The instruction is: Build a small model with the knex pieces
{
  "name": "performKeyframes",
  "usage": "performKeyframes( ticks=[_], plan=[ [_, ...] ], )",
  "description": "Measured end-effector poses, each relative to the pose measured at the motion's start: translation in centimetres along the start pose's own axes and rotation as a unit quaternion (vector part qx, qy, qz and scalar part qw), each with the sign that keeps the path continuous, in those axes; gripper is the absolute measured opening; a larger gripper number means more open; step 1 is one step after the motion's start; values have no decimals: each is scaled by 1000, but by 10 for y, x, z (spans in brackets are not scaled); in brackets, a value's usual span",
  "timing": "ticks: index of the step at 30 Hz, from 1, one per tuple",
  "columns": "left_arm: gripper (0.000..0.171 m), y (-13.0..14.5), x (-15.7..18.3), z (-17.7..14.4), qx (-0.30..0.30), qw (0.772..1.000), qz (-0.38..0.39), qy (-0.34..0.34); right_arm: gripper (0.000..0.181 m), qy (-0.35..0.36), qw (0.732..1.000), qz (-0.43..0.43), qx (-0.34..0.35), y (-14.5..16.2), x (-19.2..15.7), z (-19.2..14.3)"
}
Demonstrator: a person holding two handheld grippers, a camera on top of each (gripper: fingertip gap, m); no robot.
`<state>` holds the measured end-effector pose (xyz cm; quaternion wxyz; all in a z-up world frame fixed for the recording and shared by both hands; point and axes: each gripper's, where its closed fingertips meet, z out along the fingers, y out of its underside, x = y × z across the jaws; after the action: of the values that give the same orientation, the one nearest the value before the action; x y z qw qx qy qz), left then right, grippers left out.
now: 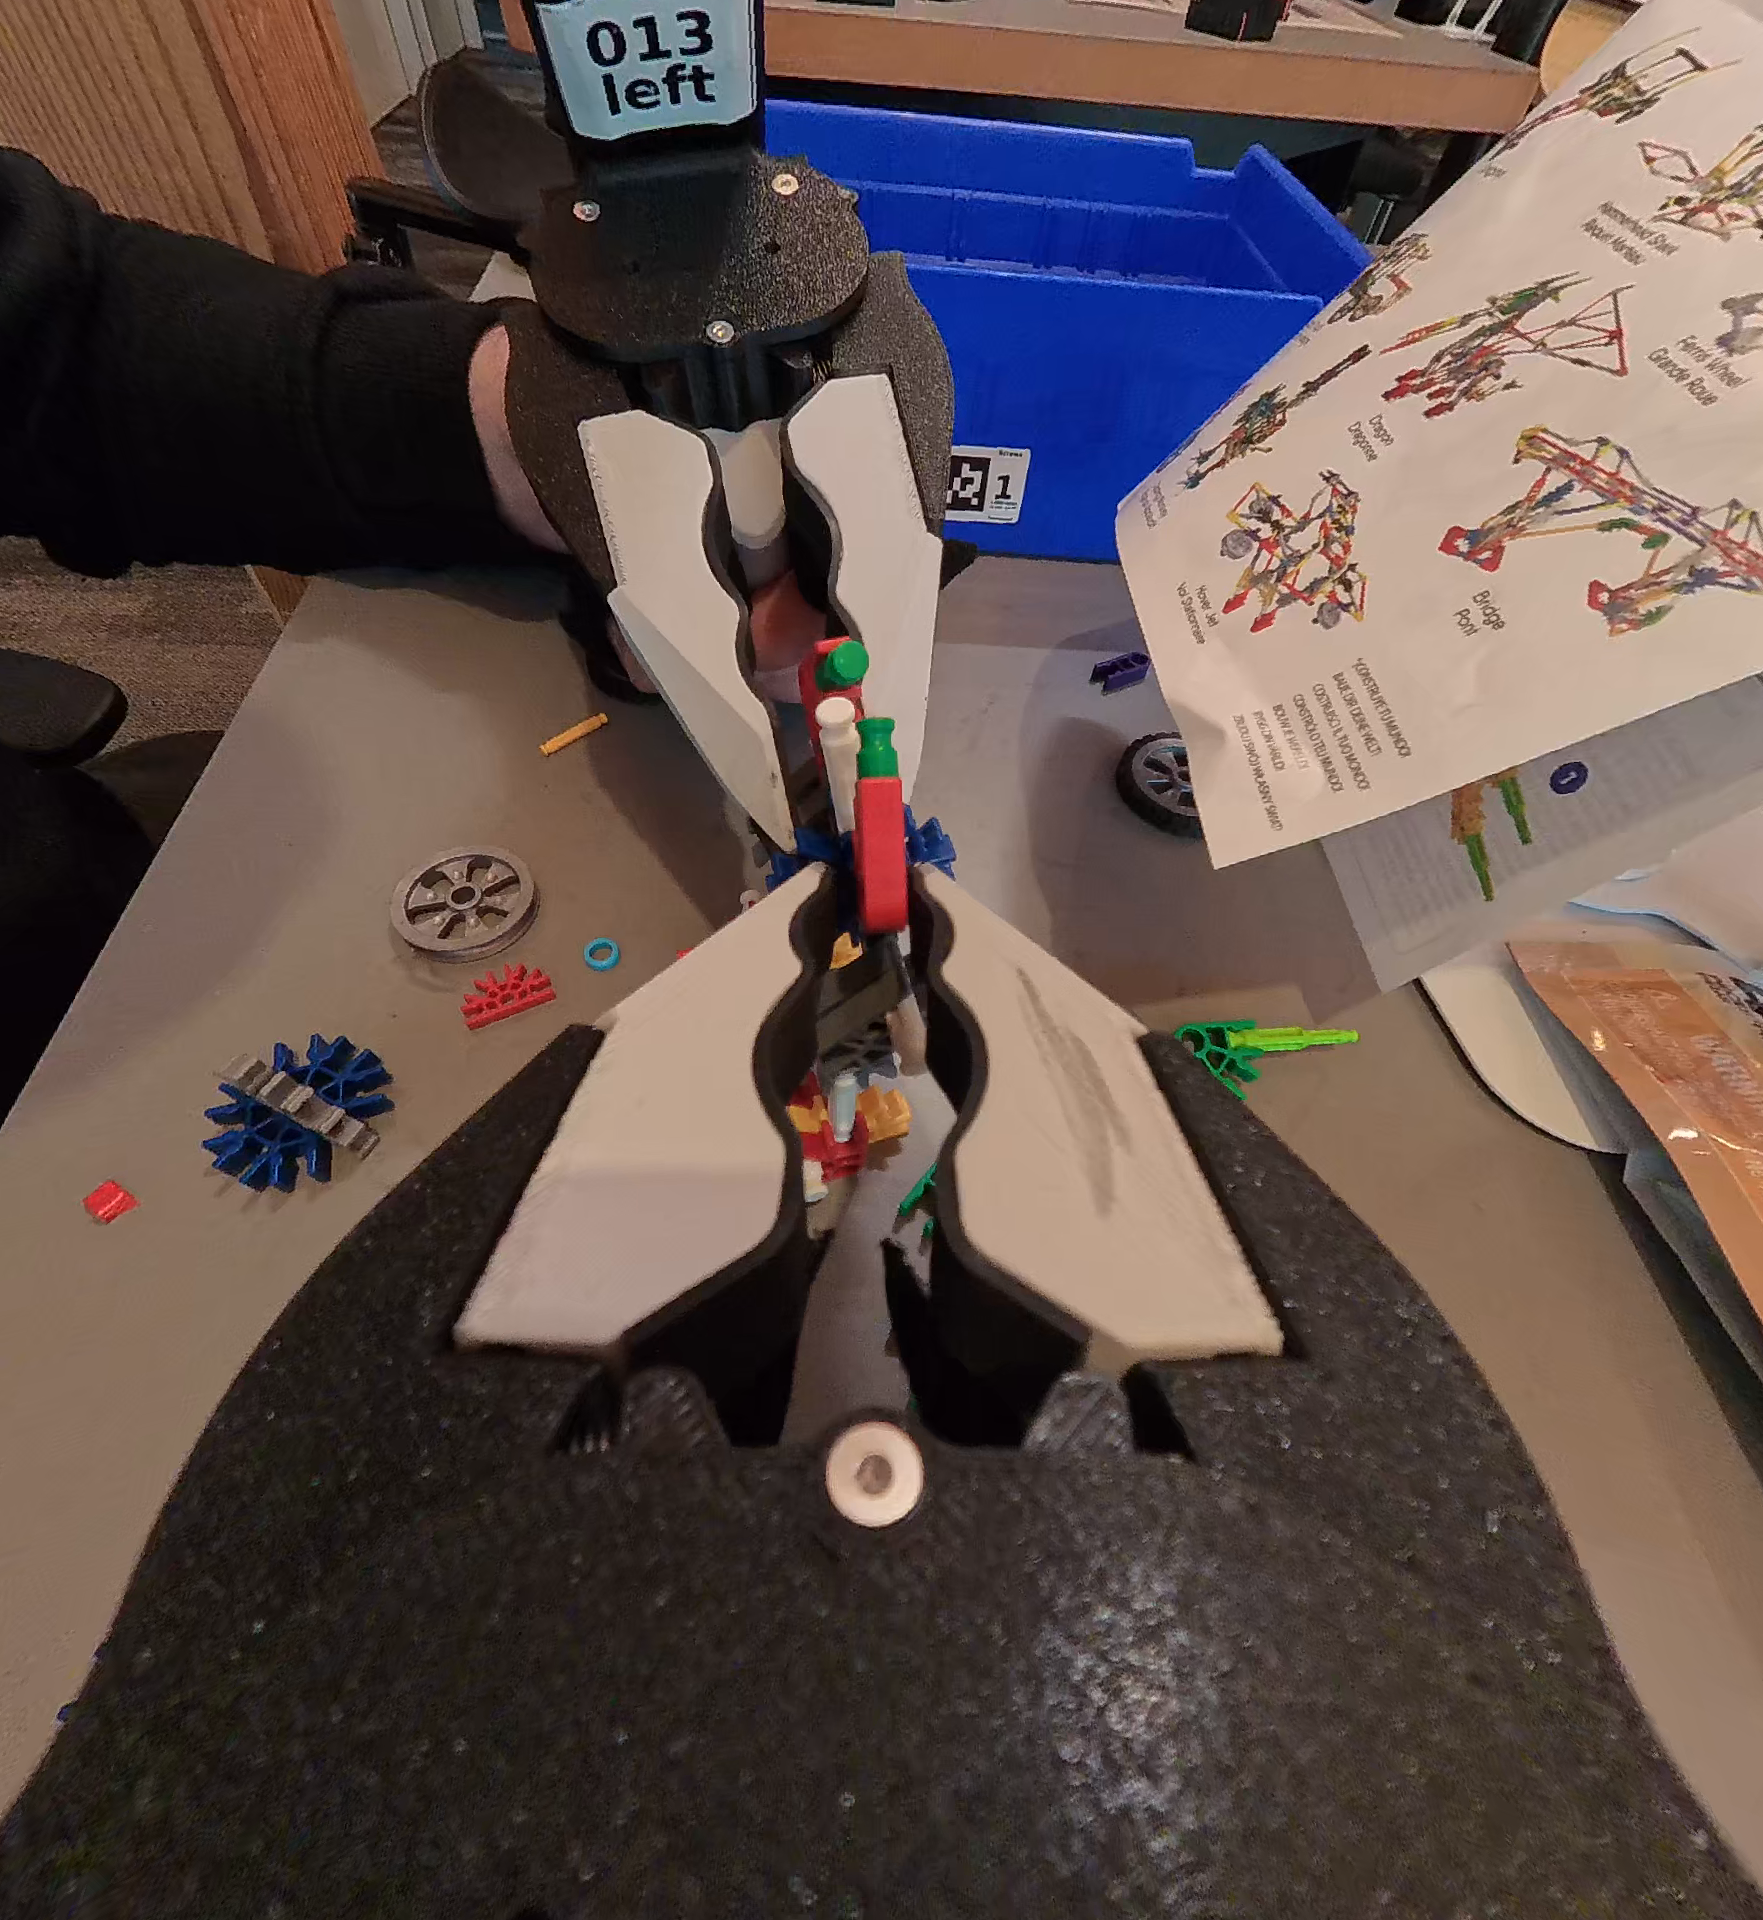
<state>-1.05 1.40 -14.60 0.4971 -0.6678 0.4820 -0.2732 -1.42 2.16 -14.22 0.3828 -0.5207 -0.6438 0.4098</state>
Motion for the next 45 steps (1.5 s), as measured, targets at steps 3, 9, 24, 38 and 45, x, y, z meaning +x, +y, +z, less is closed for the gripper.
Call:
performKeyframes(
  ticks=[3, 9, 24, 38, 45],
  plan=[
    [14, 0, 1, 0, 1, 1000, 1, 1, 13, 1, 1000, 0, 0, 0, 0, 0],
    [14, -1, 0, 0, 2, 1000, 1, 1, 10, 1, 1000, 3, 1, 2, 0, 1],
    [18, -2, 1, 0, 1, 1000, 7, 3, 14, 3, 1000, 3, 7, 1, 1, -1],
    [23, -3, -4, -1, 4, 1000, 6, -7, 19, 8, 1000, 5, 10, 1, 1, -3],
    [27, -2, -4, 1, 4, 1000, 4, -5, 24, 9, 1000, 4, 11, 1, 2, -7]
  ],
)
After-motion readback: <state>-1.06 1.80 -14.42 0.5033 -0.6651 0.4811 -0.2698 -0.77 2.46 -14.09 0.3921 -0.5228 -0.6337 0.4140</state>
